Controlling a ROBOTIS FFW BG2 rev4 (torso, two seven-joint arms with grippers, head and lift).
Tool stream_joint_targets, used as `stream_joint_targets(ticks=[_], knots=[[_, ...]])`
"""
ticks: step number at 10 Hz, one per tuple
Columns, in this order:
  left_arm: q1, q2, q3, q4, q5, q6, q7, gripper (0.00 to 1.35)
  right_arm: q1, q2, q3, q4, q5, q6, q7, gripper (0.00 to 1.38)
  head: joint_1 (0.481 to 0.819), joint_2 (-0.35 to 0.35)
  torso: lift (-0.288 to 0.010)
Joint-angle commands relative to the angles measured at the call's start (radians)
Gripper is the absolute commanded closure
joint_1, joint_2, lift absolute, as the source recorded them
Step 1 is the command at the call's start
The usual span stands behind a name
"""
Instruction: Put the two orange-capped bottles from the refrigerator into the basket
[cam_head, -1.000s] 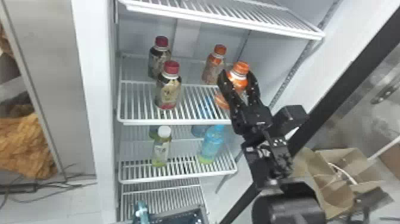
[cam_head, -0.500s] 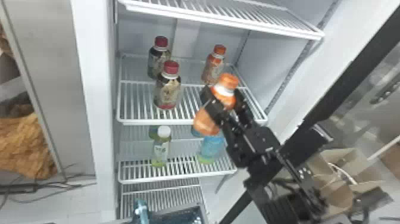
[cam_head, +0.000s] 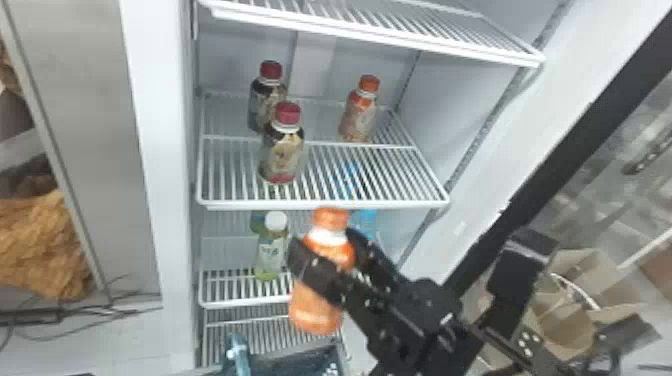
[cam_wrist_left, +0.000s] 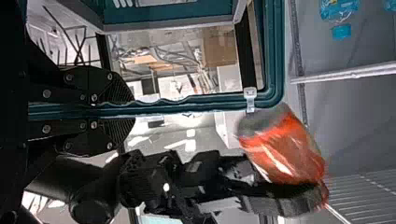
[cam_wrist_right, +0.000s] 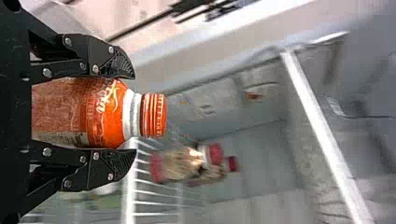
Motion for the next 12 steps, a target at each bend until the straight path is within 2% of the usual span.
stream_joint_targets(ticks=[1, 5, 9, 11, 12], knots=[[0.000, 0.000, 0.000, 0.000, 0.000, 0.000, 0.000, 1.21, 0.016, -0.001, -0.017, -0.057, 0.021, 0.154, 0.008, 0.89, 0.695, -0.350, -0.040], [-0.002, 0.001, -0.002, 0.000, -0.002, 0.000, 0.000, 1.21, -0.031, 0.001, -0.033, -0.060, 0.067, 0.461, 0.049, 0.89, 0.695, -0.350, -0.040], [-0.002, 0.000, -0.002, 0.000, -0.002, 0.000, 0.000, 1.21, -0.061, -0.001, -0.031, -0.114, 0.081, 0.716, 0.054, 0.89, 0.695, -0.350, -0.040], [-0.002, 0.000, -0.002, 0.000, -0.002, 0.000, 0.000, 1.21, -0.080, -0.007, -0.013, -0.092, 0.081, 0.765, 0.056, 0.89, 0.695, -0.350, -0.040], [-0.002, 0.000, -0.004, 0.000, -0.004, 0.000, 0.000, 1.21, -0.092, -0.010, -0.007, -0.072, 0.081, 0.777, 0.059, 0.85, 0.695, -0.350, -0.040]])
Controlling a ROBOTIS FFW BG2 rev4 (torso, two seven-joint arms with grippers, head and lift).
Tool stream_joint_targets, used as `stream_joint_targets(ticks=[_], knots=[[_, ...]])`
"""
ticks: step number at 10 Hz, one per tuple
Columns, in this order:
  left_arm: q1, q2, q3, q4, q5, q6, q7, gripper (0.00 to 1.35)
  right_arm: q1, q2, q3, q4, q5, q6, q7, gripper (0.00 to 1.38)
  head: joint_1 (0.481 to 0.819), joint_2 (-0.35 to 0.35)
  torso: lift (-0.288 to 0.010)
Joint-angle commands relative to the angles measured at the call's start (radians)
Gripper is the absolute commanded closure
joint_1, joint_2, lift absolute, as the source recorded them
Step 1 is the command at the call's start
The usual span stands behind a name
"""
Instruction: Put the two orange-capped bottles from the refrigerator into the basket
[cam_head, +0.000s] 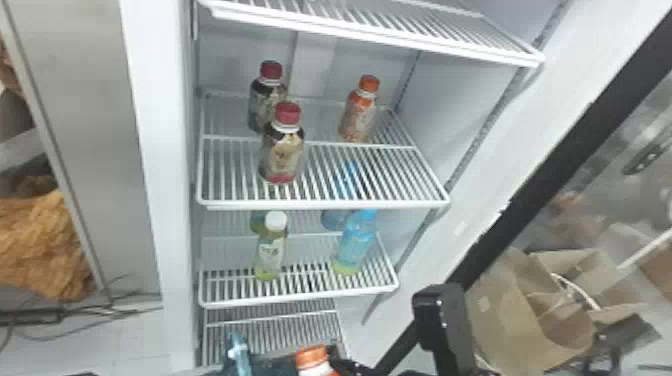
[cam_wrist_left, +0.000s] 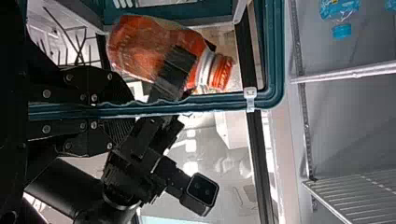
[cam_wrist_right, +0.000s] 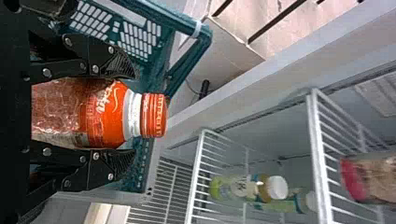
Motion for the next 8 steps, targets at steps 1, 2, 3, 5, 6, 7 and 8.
stream_joint_targets(ticks=[1, 2, 3, 5, 6, 7, 8], knots=[[-0.002, 0.000, -0.001, 0.000, -0.001, 0.000, 0.000, 1.21, -0.026, -0.007, 0.010, 0.044, 0.000, 0.013, 0.019, 0.65, 0.695, -0.350, -0.040], [0.001, 0.000, 0.001, 0.000, -0.001, 0.000, 0.000, 1.21, -0.029, -0.010, 0.012, 0.044, 0.002, 0.013, 0.024, 0.41, 0.695, -0.350, -0.040], [0.001, 0.000, 0.001, 0.000, -0.001, 0.000, 0.000, 1.21, -0.029, -0.010, 0.008, 0.027, 0.014, 0.006, 0.024, 0.14, 0.695, -0.350, -0.040], [0.003, 0.000, 0.003, 0.000, -0.001, 0.000, 0.000, 1.21, -0.021, -0.005, -0.004, 0.003, 0.060, -0.087, 0.024, 0.09, 0.695, -0.350, -0.040], [0.003, 0.000, 0.003, 0.000, -0.001, 0.000, 0.000, 1.21, -0.009, 0.007, -0.016, 0.003, 0.097, -0.212, 0.021, 0.09, 0.695, -0.350, -0.040], [0.003, 0.000, 0.005, 0.000, 0.001, 0.000, 0.000, 1.21, -0.007, 0.009, -0.016, 0.034, 0.101, -0.387, -0.013, 0.09, 0.695, -0.350, -0.040], [0.003, 0.000, 0.003, 0.000, 0.001, 0.000, 0.000, 1.21, -0.014, 0.009, -0.014, 0.101, 0.105, -0.580, -0.051, 0.09, 0.695, -0.350, -0.040]])
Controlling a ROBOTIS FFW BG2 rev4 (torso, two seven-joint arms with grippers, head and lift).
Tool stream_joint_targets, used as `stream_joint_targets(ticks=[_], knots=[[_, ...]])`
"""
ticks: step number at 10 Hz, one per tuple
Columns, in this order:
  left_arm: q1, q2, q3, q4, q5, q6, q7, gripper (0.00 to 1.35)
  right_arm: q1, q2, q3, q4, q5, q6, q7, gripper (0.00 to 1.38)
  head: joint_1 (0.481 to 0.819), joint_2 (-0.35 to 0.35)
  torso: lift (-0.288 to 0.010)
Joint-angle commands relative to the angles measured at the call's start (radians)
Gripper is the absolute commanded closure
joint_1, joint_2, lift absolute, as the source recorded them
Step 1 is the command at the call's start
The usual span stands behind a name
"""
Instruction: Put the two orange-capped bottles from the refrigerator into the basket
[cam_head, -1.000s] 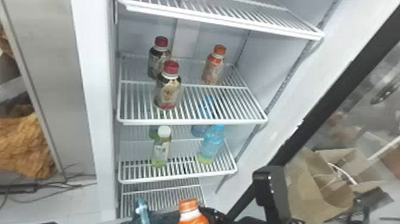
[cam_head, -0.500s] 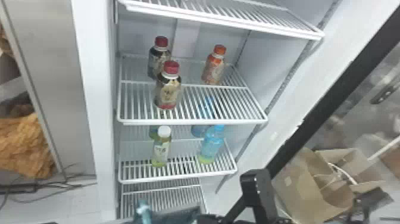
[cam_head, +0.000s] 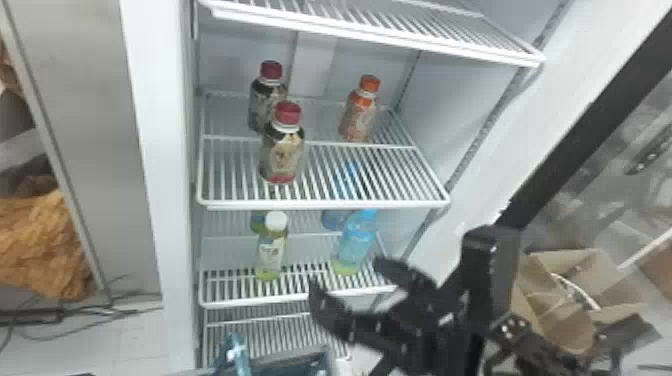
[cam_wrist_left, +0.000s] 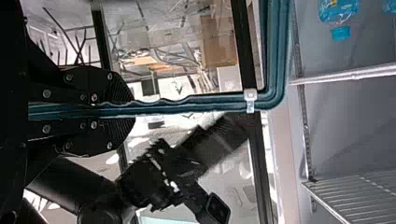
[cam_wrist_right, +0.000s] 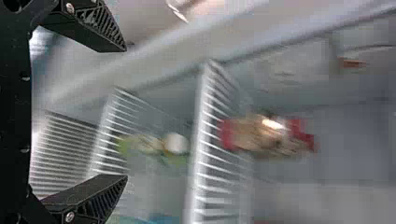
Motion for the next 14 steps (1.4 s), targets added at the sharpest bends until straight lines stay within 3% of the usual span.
stream_joint_targets(ticks=[1, 3, 7, 14], knots=[[0.002, 0.000, 0.002, 0.000, 0.000, 0.000, 0.000, 1.21, -0.042, 0.003, 0.001, 0.114, 0.017, -0.260, -0.027, 0.09, 0.695, -0.350, -0.040], [0.002, 0.000, 0.004, 0.000, 0.000, 0.000, 0.000, 1.21, -0.157, 0.003, -0.001, 0.276, 0.035, -0.397, -0.028, 0.09, 0.695, -0.350, -0.040], [0.002, 0.000, 0.004, 0.002, 0.000, 0.000, 0.000, 1.21, -0.359, 0.003, 0.013, 0.534, 0.073, -0.554, -0.056, 0.07, 0.695, -0.350, -0.040], [0.005, 0.005, 0.002, 0.005, 0.000, 0.000, 0.000, 1.21, -0.619, 0.012, 0.019, 0.909, 0.115, -0.748, -0.105, 0.06, 0.695, -0.350, -0.040]])
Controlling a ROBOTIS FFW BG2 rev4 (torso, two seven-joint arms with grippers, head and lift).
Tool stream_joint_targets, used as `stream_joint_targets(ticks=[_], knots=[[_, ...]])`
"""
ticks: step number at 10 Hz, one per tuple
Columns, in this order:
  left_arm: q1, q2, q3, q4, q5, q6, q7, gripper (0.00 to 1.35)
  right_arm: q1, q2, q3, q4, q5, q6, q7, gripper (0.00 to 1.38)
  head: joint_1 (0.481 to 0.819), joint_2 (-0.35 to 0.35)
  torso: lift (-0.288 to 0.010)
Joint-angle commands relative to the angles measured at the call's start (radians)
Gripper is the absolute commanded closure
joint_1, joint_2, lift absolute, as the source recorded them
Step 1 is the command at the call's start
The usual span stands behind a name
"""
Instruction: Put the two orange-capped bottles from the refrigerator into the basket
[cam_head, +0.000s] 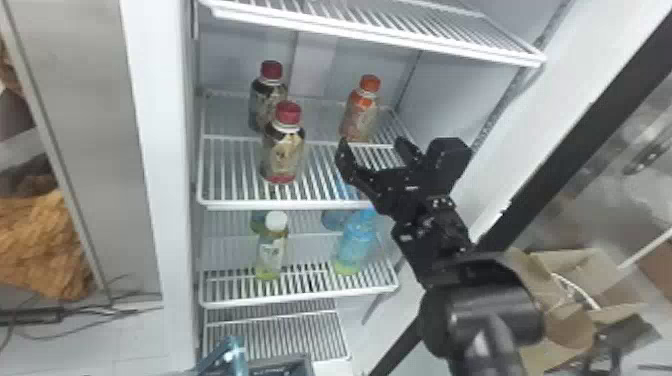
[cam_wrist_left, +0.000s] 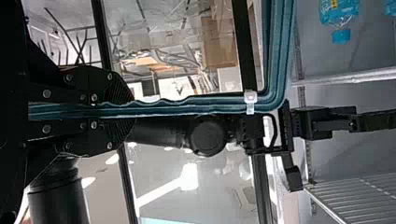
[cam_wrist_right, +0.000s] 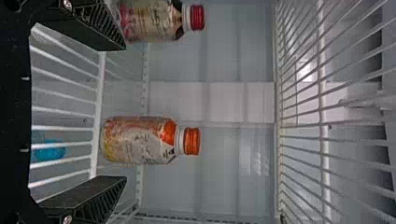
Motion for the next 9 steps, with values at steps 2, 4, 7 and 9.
stream_joint_targets(ticks=[2, 4, 7, 9], knots=[[-0.002, 0.003, -0.005, 0.001, 0.001, -0.002, 0.000, 1.21, -0.112, 0.000, -0.001, 0.153, 0.006, -0.056, -0.007, 0.05, 0.695, -0.350, -0.040], [-0.002, 0.005, -0.005, 0.001, 0.003, -0.005, 0.000, 1.21, -0.203, -0.001, -0.001, 0.271, 0.010, -0.087, -0.014, 0.04, 0.695, -0.350, -0.040], [-0.002, 0.005, -0.005, 0.001, 0.005, -0.005, 0.000, 1.21, -0.298, -0.008, 0.023, 0.406, -0.016, -0.137, -0.030, 0.04, 0.695, -0.350, -0.040], [-0.002, 0.005, -0.009, 0.001, 0.007, -0.005, 0.000, 1.21, -0.360, -0.017, 0.059, 0.504, -0.028, -0.181, -0.030, 0.04, 0.695, -0.350, -0.040]])
